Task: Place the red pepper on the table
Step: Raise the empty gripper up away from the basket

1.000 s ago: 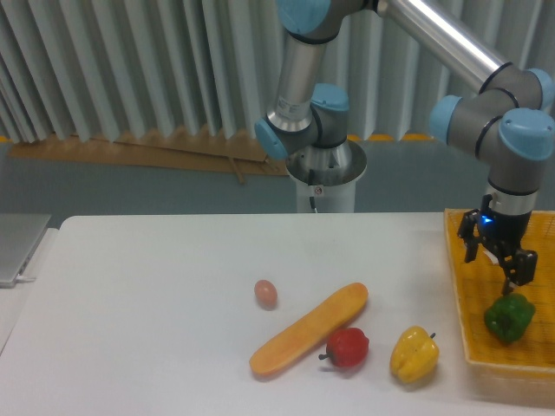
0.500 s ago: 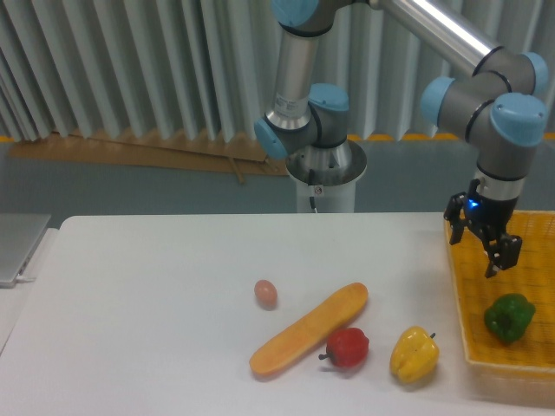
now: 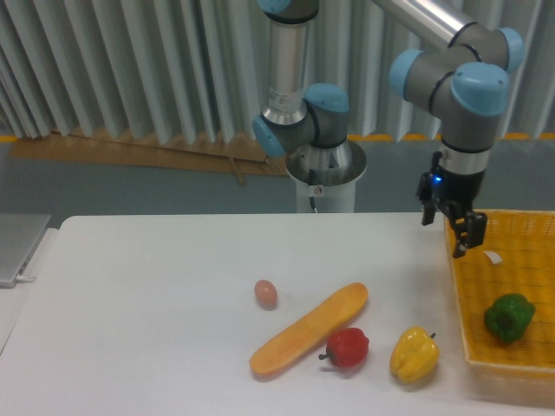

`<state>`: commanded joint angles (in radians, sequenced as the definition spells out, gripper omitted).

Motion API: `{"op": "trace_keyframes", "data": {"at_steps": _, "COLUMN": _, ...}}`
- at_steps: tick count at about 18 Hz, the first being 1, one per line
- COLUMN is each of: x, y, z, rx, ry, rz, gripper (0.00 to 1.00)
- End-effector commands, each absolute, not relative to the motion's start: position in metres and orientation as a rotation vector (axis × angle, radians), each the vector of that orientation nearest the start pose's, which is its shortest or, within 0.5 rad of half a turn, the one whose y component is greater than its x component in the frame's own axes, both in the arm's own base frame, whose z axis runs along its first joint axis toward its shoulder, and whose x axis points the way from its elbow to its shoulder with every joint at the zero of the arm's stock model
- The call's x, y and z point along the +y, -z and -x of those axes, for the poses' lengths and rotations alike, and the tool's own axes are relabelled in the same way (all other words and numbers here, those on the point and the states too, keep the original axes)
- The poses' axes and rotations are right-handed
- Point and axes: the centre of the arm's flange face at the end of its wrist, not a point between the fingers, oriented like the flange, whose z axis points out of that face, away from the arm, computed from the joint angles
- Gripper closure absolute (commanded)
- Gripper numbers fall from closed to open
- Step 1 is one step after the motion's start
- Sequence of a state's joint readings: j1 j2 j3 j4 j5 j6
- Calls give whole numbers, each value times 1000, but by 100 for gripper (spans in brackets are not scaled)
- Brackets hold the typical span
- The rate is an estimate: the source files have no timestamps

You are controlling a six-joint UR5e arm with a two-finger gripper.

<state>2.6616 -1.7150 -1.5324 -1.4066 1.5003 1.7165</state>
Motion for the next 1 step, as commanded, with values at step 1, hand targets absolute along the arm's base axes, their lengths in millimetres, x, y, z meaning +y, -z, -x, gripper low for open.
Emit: {"op": "trace_keyframes", "data": {"at_steps": 1, "x": 386, "y": -450, "z": 424, "rx": 959, "ry": -74, "rz": 2907, "gripper": 0}}
